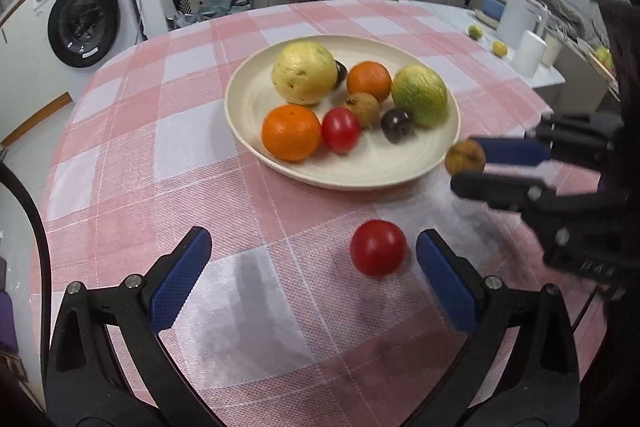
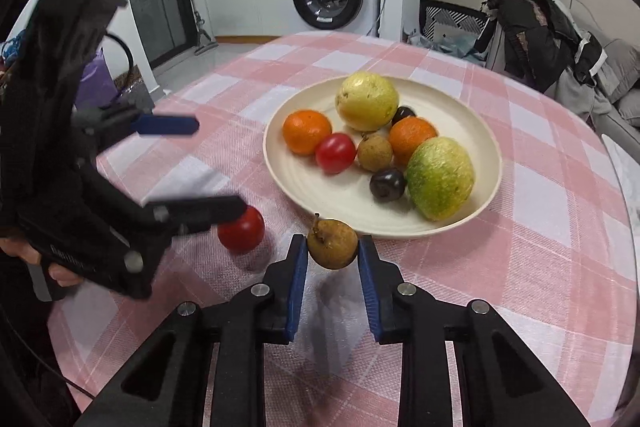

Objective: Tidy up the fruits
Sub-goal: 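Grasp the small brown pear with the right gripper while the left grasps the last tomato, then carry the pear in the right gripper to the plate while the left carries the tomato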

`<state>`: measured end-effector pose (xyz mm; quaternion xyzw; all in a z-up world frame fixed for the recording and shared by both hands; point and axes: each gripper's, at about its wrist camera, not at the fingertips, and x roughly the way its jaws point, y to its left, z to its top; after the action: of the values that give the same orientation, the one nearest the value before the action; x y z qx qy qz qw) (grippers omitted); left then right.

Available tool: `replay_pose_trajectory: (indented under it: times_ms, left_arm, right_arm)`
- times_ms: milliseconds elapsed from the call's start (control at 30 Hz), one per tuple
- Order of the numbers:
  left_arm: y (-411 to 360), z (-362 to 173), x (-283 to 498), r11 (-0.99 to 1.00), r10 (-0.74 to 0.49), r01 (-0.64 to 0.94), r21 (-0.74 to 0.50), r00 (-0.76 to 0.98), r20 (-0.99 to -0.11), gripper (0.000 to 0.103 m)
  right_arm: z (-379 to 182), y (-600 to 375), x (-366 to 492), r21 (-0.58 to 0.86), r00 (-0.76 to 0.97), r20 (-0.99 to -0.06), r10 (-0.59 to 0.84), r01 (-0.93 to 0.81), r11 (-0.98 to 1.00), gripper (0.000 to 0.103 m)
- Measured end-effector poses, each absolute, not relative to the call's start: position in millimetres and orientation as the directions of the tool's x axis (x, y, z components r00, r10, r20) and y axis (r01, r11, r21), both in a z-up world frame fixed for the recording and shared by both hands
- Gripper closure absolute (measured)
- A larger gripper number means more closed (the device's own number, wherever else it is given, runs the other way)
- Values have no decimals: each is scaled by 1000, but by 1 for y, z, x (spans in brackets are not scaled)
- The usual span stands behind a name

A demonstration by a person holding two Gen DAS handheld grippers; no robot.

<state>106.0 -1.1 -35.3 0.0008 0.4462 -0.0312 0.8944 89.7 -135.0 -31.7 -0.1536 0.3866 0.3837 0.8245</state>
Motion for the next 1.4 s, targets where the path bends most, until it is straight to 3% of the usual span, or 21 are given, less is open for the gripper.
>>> replay_pose_trajectory:
  times_ms: [200, 233, 433, 467, 600, 900, 1400]
  left_arm:
    - [-15, -47, 106, 995, -70, 102, -15, 558, -827, 2]
    - [-16, -48, 106, 994, -70, 108, -12, 557, -828, 6]
    - [-22, -52, 104, 986, -119, 161, -37, 540, -833, 44]
    - [-23, -51, 103, 985, -123, 167, -37, 544, -830, 54]
    - [-25, -49, 101, 980, -153, 188, -57, 549, -821, 75]
    - [-24, -40, 99, 980, -161, 188, -61, 578, -800, 76]
    - [-11, -1, 92, 987, -159, 125, -100, 718, -678, 76]
  right_arm:
    - [-22, -145, 92, 48, 425, -740, 522, -740, 670, 76]
    - [-21, -146, 93, 48, 427, -738, 522, -738, 673, 76]
    - [-19, -148, 96, 47, 435, -735, 521, -733, 678, 76]
    - [-18, -149, 96, 47, 435, -735, 520, -733, 679, 76]
    - [-18, -149, 96, 47, 437, -733, 521, -733, 679, 76]
    - [-17, -149, 96, 45, 438, -733, 520, -732, 680, 76]
    - [-10, -160, 101, 60, 488, -680, 547, -706, 705, 76]
